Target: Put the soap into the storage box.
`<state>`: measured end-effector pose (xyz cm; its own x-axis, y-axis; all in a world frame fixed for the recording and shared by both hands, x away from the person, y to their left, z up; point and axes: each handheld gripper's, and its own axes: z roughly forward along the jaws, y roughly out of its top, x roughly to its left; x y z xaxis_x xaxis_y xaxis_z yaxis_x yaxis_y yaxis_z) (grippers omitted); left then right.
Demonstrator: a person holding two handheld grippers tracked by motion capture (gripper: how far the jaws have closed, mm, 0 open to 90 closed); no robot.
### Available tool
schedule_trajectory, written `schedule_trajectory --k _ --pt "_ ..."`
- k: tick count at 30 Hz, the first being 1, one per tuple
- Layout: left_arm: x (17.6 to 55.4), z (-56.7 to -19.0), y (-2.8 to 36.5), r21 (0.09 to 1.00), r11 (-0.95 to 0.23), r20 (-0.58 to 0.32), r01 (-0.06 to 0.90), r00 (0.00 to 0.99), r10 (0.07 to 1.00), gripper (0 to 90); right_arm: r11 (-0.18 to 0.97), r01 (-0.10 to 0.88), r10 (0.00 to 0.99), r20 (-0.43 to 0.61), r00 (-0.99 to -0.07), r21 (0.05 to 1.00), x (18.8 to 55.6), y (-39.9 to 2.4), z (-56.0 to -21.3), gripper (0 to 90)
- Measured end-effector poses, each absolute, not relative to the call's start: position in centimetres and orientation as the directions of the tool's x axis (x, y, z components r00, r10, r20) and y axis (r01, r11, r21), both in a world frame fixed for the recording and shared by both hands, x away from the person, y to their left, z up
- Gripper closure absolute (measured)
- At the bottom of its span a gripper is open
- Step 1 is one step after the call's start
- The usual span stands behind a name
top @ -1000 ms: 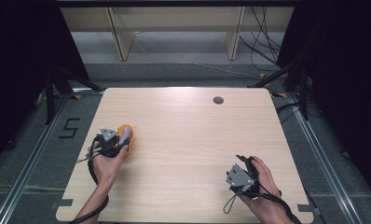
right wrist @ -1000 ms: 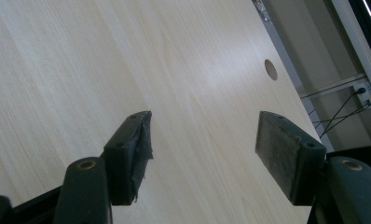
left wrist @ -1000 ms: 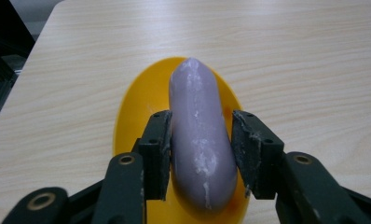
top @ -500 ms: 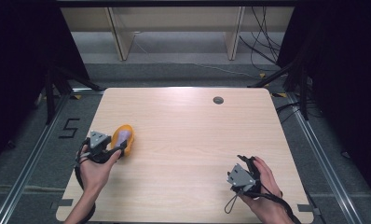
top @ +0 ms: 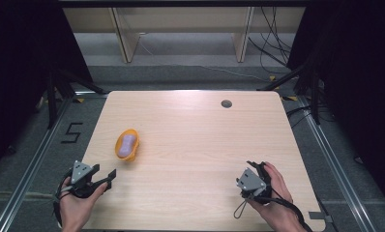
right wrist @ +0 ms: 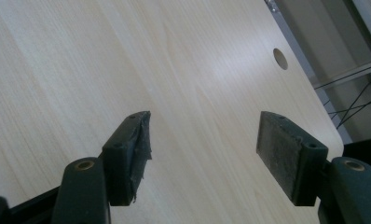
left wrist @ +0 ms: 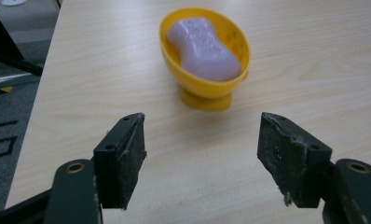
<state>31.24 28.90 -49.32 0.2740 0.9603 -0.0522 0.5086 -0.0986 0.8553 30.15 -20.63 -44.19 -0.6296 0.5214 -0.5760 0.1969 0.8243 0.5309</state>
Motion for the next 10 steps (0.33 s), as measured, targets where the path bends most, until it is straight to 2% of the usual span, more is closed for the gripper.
schedule_trajectory --k 9,10 --pt "31.48 -50.14 28.29 0.831 -0.095 -0.077 0.548 0.282 0.956 31.8 0.785 0.23 0.557 -0.493 -0.668 0.576 30.78 -21.4 -44.51 35.7" --pt "31.58 -50.2 28.38 0.832 -0.104 -0.073 0.545 0.293 0.953 31.7 0.767 0.257 0.585 -0.476 -0.656 0.588 30.74 -21.44 -44.6 35.8"
